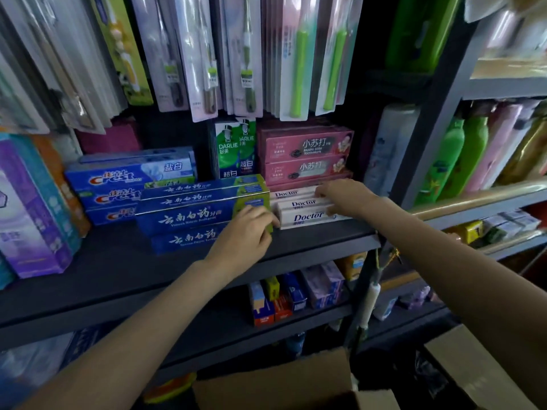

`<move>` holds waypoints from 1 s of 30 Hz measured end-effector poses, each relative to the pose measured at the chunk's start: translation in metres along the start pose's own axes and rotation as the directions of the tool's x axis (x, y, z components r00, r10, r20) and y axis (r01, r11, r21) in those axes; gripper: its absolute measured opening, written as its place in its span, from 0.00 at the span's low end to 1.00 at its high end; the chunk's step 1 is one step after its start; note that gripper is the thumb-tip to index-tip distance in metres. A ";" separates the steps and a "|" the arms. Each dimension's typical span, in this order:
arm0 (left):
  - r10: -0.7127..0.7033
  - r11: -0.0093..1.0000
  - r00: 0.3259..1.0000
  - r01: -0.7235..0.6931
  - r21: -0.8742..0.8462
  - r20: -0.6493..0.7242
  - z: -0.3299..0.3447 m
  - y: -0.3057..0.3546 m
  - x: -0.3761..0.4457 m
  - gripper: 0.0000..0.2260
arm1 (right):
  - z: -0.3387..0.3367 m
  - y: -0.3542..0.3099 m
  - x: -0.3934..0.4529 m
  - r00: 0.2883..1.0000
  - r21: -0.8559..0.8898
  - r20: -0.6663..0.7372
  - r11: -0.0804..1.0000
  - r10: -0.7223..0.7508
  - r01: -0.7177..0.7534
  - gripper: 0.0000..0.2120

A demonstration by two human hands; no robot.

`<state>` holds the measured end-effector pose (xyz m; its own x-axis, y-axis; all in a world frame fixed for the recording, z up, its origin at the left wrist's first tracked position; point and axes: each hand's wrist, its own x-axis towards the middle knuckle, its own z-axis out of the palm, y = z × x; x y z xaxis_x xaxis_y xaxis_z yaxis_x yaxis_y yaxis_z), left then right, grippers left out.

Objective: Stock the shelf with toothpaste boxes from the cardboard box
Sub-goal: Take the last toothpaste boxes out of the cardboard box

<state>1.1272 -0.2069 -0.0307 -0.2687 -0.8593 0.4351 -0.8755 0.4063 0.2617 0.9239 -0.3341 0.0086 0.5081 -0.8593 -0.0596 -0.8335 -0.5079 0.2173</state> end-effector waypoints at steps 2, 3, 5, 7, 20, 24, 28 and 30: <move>-0.021 0.999 0.998 0.020 -0.032 -0.054 0.009 0.002 -0.010 0.11 | 0.004 -0.007 -0.001 0.998 0.078 -0.060 0.997 0.018 -0.014 0.22; -0.019 0.998 0.997 0.014 -0.061 -0.081 0.015 0.004 -0.019 0.11 | 0.005 -0.011 -0.006 0.993 0.127 -0.112 0.992 0.040 -0.025 0.22; 0.013 0.991 0.997 -0.023 -0.130 -0.078 0.030 0.010 -0.045 0.11 | 0.009 -0.020 -0.025 0.954 0.181 -0.294 0.983 0.064 -0.010 0.18; 0.040 0.983 0.999 -0.045 -0.178 -0.031 0.055 0.016 -0.078 0.13 | 0.020 -0.031 -0.051 0.858 0.229 -0.513 0.968 0.032 0.101 0.12; -0.326 0.811 0.390 0.583 0.043 0.861 0.314 -0.025 -0.360 0.09 | 0.475 -0.257 -0.218 0.545 0.429 0.701 0.882 -0.460 0.192 0.19; -0.332 0.832 0.314 0.542 0.119 0.889 0.366 -0.045 -0.417 0.10 | 0.572 -0.308 -0.232 0.464 0.352 0.762 0.890 -0.452 0.289 0.25; -0.342 0.828 0.296 0.544 0.137 0.892 0.396 -0.056 -0.445 0.11 | 0.620 -0.327 -0.234 0.470 0.294 0.768 0.892 -0.435 0.344 0.36; -0.359 0.800 0.295 0.585 0.129 0.886 0.407 -0.058 -0.451 0.10 | 0.638 -0.332 -0.234 0.472 0.242 0.769 0.880 -0.431 0.409 0.40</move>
<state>1.1361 0.0306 -0.5928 -0.1210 -0.6741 -0.7287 -0.9100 -0.2180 0.3527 0.9438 -0.0031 -0.6713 0.4327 -0.2331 -0.8709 -0.5780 -0.8131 -0.0695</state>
